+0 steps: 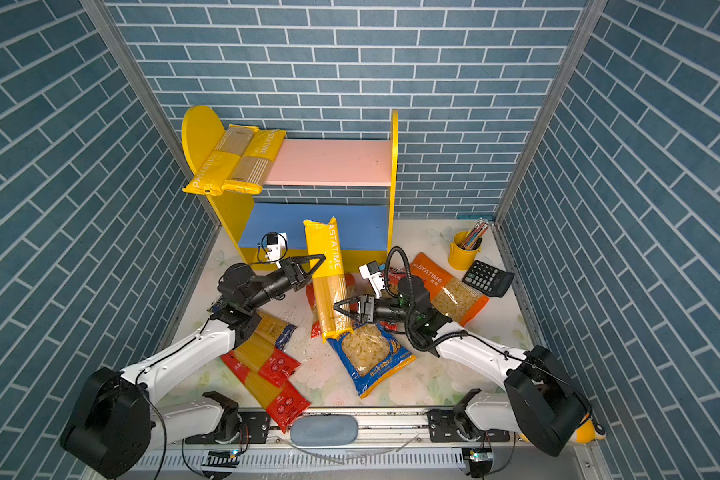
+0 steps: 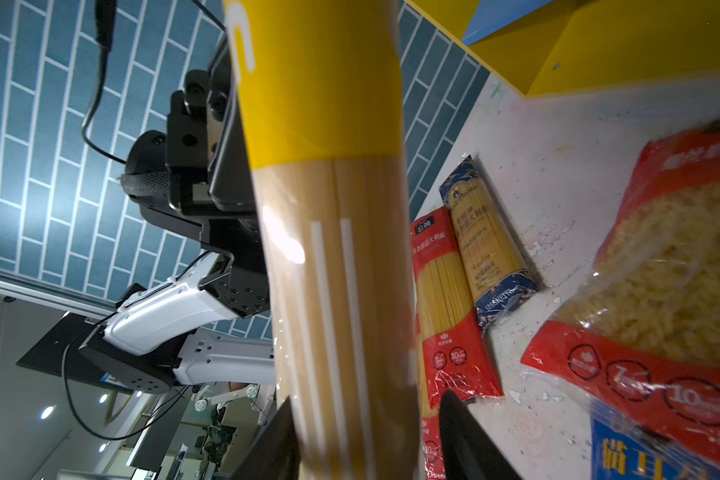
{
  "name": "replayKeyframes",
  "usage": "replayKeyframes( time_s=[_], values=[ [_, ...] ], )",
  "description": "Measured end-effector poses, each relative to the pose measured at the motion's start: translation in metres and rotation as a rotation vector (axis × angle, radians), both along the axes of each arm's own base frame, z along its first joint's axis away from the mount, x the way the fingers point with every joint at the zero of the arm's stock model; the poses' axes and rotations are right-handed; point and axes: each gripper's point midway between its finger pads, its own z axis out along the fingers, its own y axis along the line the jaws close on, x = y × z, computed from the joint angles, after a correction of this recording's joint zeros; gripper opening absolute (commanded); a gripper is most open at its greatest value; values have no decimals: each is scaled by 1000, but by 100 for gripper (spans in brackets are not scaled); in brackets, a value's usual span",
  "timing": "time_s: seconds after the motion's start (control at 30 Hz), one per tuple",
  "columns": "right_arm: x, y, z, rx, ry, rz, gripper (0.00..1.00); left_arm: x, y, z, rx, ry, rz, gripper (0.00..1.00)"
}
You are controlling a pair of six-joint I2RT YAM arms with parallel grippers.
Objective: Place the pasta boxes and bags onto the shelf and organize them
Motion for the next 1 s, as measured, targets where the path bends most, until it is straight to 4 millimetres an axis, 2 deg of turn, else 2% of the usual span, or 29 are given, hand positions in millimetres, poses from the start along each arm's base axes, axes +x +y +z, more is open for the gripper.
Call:
replayKeyframes(
  time_s=[0.07, 0.13, 0.27, 0.37, 0.57, 0.7, 0.77, 0.9, 1.0],
  values=[
    [-2, 0, 9, 34, -2, 11, 45, 1, -1, 13, -17, -28, -4, 14],
    [-3, 0, 18, 69, -12, 16, 35, 2, -2, 24, -33, -53, -9, 18],
    [-5, 0, 30, 110, -36, 28, 19, 5, -3, 34, -59, -67, -12, 39],
    [-5, 0, 28, 97, -23, 31, 15, 5, -3, 35, -64, -64, -11, 52],
    [-7, -2, 32, 31, -6, 28, 13, 6, -2, 33, -59, -64, -8, 67],
    [-4, -2, 39, -18, -4, 19, 13, 4, -4, 33, -44, -83, 1, 69],
    [-2, -1, 41, -48, -7, 10, 13, 2, -7, 31, -26, -90, 4, 66],
    [0, -1, 40, -109, -17, -6, 15, 3, -11, 21, 16, -77, 11, 51],
    [0, -1, 36, -139, -23, -13, 23, 6, -11, 12, 57, -65, 21, 32]
  ],
)
